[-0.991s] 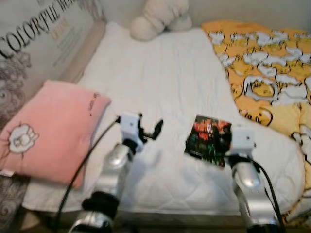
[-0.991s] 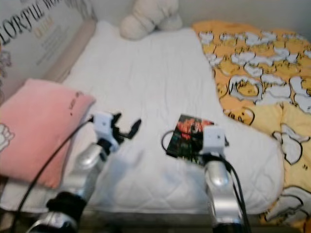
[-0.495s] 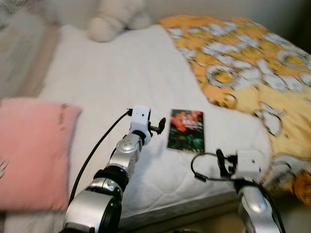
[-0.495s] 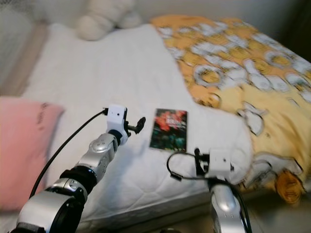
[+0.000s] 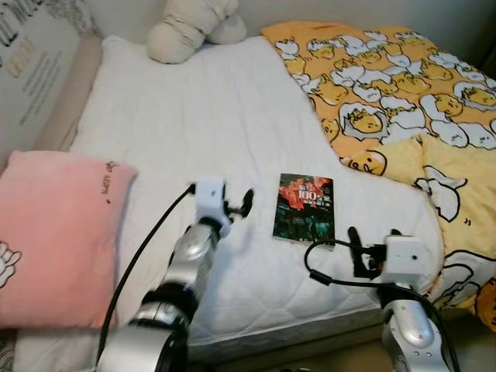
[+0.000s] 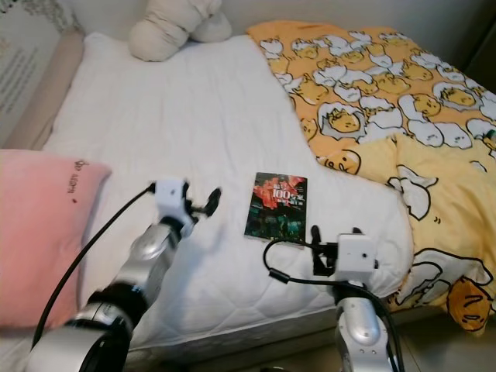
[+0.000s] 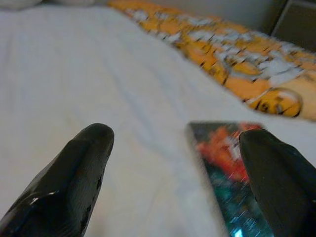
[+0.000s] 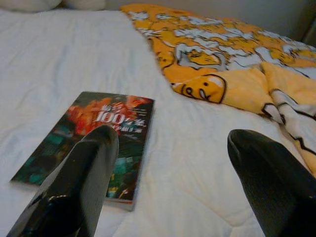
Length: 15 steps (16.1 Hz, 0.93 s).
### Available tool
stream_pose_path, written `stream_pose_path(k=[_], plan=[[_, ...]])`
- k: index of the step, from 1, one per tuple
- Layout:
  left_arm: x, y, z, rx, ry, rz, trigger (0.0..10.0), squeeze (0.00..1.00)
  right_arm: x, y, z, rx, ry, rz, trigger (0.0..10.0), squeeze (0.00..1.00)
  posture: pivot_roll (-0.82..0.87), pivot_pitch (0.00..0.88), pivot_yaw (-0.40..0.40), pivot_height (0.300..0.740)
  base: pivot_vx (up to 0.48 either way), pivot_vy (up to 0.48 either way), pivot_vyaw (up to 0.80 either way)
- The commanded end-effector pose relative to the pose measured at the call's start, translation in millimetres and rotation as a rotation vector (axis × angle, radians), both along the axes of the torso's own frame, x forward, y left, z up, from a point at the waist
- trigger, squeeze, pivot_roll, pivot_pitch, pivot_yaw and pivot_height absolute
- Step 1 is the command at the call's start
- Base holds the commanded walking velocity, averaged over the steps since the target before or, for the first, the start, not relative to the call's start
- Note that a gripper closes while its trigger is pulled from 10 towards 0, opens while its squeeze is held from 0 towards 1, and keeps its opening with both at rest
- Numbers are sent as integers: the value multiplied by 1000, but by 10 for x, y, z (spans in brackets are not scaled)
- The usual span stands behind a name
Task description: Clean up the room
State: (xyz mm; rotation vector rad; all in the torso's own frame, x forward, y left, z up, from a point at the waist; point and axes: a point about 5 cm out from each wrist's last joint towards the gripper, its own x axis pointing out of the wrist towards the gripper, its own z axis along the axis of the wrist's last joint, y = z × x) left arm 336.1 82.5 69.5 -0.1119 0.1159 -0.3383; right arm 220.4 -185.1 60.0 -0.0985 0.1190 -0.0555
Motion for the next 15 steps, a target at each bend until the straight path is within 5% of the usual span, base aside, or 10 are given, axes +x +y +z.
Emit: stream_pose_path(k=[1, 2, 3, 4, 5, 8, 15], plan=[[16, -82, 70, 4, -34, -32, 10000, 1000, -2, 6, -40, -1, 25, 14, 10000, 0, -50, 0, 6, 740, 0, 0, -688], [10, -75, 85, 7, -48, -32, 10000, 1000, 6, 11, -29, 4, 19, 16, 10000, 0, -49, 0, 9, 740, 0, 0, -688], [-37, -26, 96, 39, -89, -36, 10000, 212, 36, 13, -4, 8, 2, 19, 10000, 0, -44, 0, 13, 740, 0, 0, -500], [-75, -5, 95, 11, -99, -37, 10000, 0, 55, 13, 7, 10, 1, 17, 10000, 0, -38, 0, 13, 740, 0, -439, 0], [-145, 30, 51, -40, -94, -18, 10000, 0, 115, 28, 34, 15, -6, 15, 10000, 0, -27, 0, 13, 740, 0, -424, 0], [-154, -49, 5, -2, -81, -45, 10000, 0, 166, 67, 36, 19, -9, 26, 10000, 0, -11, 0, 4, 740, 84, -415, 0], [96, -88, 54, 97, 44, -6, 10000, 0, 90, 113, 19, 13, 11, 57, 10000, 0, -64, 0, 5, 740, 252, -181, 0]])
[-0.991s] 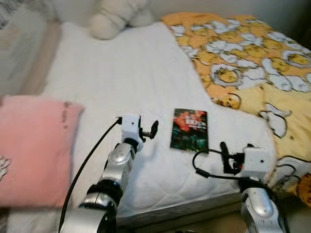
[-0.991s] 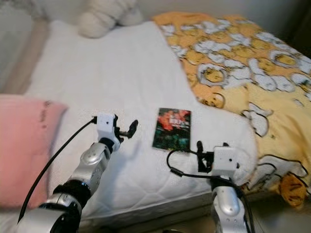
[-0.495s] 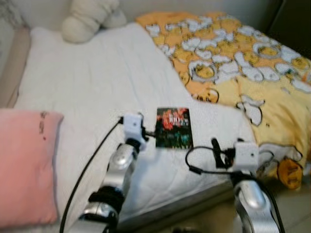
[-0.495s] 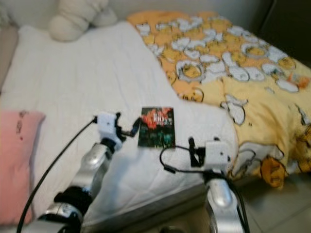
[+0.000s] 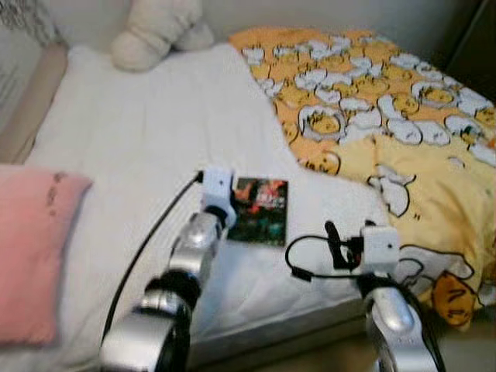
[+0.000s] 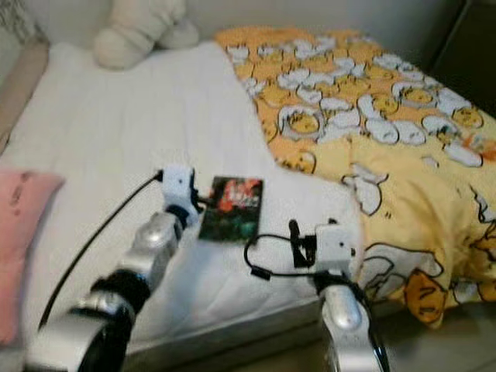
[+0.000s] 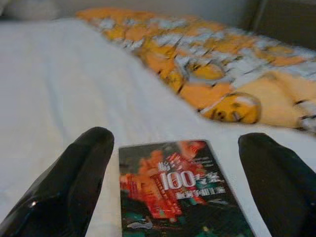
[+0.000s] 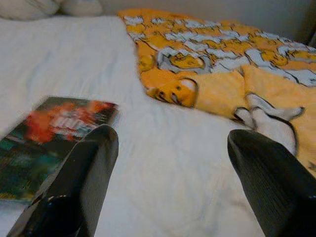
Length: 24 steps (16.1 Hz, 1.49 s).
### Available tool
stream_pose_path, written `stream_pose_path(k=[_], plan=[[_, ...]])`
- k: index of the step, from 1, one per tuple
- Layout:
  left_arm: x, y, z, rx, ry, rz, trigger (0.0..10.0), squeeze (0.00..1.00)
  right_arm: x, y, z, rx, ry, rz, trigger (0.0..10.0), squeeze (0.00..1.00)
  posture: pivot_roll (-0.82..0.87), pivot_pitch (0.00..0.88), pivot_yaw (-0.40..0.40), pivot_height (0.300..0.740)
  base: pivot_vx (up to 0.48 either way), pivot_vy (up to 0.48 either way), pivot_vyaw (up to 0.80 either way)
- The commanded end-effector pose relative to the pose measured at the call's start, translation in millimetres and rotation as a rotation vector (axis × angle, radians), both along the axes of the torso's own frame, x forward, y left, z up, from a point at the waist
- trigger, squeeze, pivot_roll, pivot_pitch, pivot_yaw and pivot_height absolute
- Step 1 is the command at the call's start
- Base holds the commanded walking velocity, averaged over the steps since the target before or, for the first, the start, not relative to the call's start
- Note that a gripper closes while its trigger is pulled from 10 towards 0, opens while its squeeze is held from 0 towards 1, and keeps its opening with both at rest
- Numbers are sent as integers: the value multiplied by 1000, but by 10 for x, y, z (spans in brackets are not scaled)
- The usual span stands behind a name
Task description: Clean up the room
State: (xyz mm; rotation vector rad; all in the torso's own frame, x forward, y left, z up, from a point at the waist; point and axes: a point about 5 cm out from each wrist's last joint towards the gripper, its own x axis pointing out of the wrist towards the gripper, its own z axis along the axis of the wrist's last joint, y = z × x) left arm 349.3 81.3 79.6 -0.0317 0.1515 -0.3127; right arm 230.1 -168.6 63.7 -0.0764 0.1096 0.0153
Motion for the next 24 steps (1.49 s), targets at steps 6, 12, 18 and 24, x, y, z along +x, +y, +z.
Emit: stream_pose_path(k=[6, 12, 18, 24], plan=[[0, 194, -195, 145, 141, 146, 10000, 0, -567, 10, 31, -26, 76, 55, 10000, 0, -210, 84, -43, 740, 0, 0, 0], [-76, 195, -323, 26, 233, 157, 10000, 0, -999, 15, 106, -32, 165, 66, 10000, 0, -263, 194, -74, 740, 0, 0, 0], [8, 296, -234, 183, 195, 191, 10000, 0, -1081, 41, 154, -34, 189, 80, 10000, 0, -281, 215, -71, 740, 0, 0, 0], [-154, 252, -478, 23, 390, 161, 10000, 0, -1132, 48, 105, -20, 242, 68, 10000, 0, -280, 214, -62, 740, 0, 0, 0]])
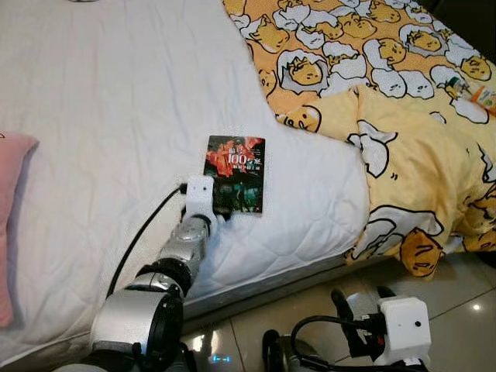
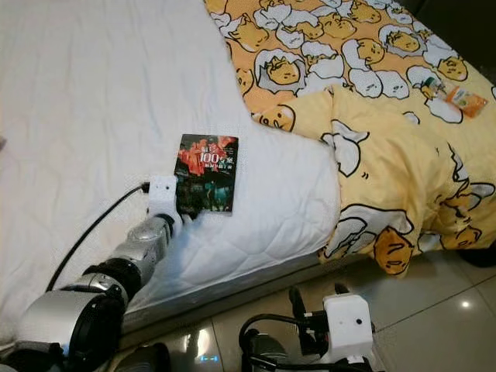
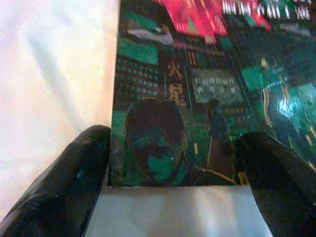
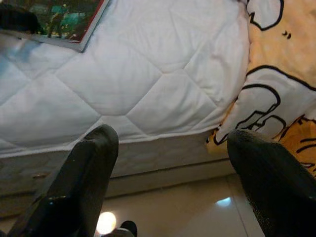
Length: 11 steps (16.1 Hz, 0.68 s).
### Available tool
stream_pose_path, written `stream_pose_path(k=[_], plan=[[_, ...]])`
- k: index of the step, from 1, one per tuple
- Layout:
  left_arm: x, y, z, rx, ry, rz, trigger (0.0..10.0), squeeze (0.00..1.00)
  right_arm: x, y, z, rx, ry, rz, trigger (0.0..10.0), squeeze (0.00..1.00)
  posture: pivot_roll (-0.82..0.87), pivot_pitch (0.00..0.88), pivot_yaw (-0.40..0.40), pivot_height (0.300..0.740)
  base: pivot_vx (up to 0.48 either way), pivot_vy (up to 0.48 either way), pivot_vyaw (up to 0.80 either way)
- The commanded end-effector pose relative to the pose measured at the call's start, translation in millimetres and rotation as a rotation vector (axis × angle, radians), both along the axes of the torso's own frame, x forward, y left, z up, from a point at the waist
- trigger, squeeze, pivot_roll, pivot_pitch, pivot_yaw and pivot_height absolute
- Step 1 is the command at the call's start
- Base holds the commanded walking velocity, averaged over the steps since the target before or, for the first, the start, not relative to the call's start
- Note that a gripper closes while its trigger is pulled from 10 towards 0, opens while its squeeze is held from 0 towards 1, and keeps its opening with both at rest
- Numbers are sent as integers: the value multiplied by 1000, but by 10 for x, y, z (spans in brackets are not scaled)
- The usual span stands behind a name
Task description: Clean up the room
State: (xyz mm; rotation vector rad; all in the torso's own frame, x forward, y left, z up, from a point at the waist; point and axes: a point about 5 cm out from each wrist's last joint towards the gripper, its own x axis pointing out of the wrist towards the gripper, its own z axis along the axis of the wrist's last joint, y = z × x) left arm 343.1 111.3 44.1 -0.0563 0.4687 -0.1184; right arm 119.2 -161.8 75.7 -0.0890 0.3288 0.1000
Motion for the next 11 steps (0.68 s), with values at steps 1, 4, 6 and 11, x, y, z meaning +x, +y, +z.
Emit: stream_pose_path(k=[1, 4, 6, 11], plan=[[-120, -67, -158, -48, 95, -26, 10000, 0, -11, -17, -22, -10, 22, -9, 10000, 0, -275, 211, -62, 740, 0, 0, 0], [-152, -145, -184, -22, 118, -117, 3373, 0, 28, -15, -47, -5, 30, -9, 10000, 0, -270, 208, -62, 740, 0, 0, 0], [-152, -142, -188, -36, 133, -110, 0, 0, 56, -29, -71, 1, 37, -21, 10000, 0, -266, 199, -58, 740, 0, 0, 0], [-154, -184, -177, -157, 159, -117, 0, 0, 115, -17, -83, 3, 30, -19, 10000, 0, -255, 190, -50, 740, 0, 0, 0]])
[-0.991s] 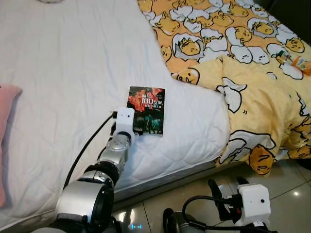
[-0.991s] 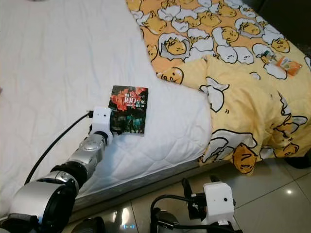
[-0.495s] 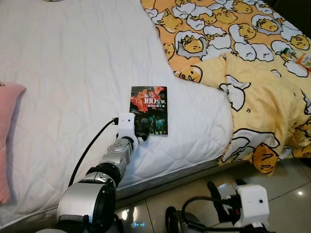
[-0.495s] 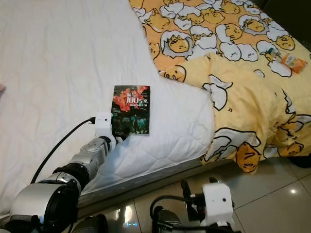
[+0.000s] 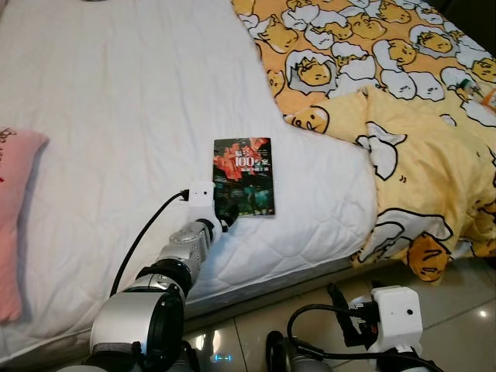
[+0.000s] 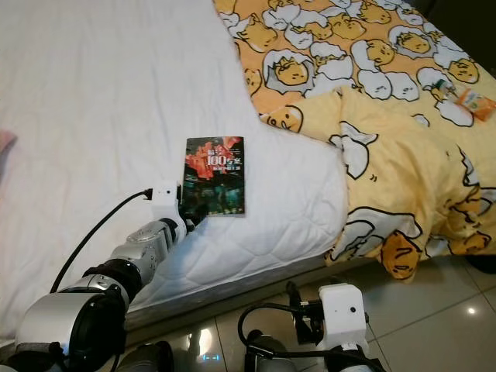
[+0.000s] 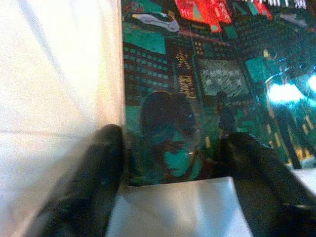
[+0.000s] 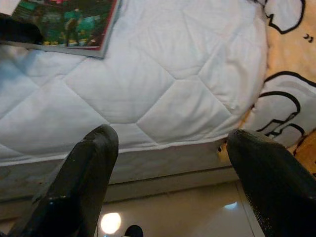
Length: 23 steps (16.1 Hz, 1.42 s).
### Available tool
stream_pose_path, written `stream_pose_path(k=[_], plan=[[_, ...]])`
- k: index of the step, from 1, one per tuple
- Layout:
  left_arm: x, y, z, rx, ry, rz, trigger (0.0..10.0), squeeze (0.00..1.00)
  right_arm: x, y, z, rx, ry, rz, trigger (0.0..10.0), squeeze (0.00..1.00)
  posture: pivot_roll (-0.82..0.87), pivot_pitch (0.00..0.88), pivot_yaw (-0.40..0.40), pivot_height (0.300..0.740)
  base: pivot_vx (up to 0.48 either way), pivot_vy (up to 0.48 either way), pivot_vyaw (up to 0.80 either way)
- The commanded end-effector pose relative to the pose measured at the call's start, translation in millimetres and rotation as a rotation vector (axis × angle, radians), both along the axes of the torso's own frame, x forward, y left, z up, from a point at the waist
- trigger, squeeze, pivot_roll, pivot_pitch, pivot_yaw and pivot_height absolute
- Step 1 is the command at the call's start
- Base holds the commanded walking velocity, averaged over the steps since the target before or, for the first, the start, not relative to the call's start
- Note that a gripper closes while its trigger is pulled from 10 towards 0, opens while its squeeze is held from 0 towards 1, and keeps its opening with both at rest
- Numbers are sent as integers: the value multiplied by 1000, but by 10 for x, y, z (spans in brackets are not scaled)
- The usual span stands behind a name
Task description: Clean up the room
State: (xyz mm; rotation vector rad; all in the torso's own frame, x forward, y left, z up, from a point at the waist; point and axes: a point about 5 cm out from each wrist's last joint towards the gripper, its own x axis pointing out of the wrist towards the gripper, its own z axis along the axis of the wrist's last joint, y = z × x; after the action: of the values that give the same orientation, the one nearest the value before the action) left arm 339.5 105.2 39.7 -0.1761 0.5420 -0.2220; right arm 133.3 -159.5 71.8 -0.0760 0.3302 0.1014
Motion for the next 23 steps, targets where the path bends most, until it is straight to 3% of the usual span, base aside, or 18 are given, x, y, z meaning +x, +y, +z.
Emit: stream_pose_path(k=[1, 12, 13, 15, 18, 21, 23], plan=[[-132, -168, -139, -19, 79, -76, 0, 0, -13, -40, -53, -8, 29, -18, 10000, 0, -251, 187, -52, 740, 0, 0, 0], [-87, -312, -29, -100, 18, -157, 0, 0, 145, -19, -111, -7, 8, -12, 10000, 0, -228, 141, -27, 740, 0, 0, 0], [-7, -306, 93, -157, -49, -167, 0, 0, 262, -22, -101, -6, -25, -20, 10000, 0, -209, 100, -8, 740, 0, 0, 0], [38, -245, 174, -186, -110, -197, 0, 0, 434, -5, -109, -1, -61, -18, 10000, 0, -169, 42, 9, 740, 0, 0, 0], [56, -4, 242, -213, -205, -226, 0, 0, 754, 33, -92, 19, -125, -24, 10000, 0, -94, 0, 32, 740, 0, 0, 0], [75, 235, 346, -170, -308, -201, 0, 0, 974, 55, -32, 35, -187, -24, 10000, 0, -29, 0, 35, 740, 0, 0, 0], [244, 386, 618, -120, -409, -93, 0, 0, 1184, 54, -55, 44, -206, -21, 10000, 0, 38, 0, 19, 740, 0, 0, 0]])
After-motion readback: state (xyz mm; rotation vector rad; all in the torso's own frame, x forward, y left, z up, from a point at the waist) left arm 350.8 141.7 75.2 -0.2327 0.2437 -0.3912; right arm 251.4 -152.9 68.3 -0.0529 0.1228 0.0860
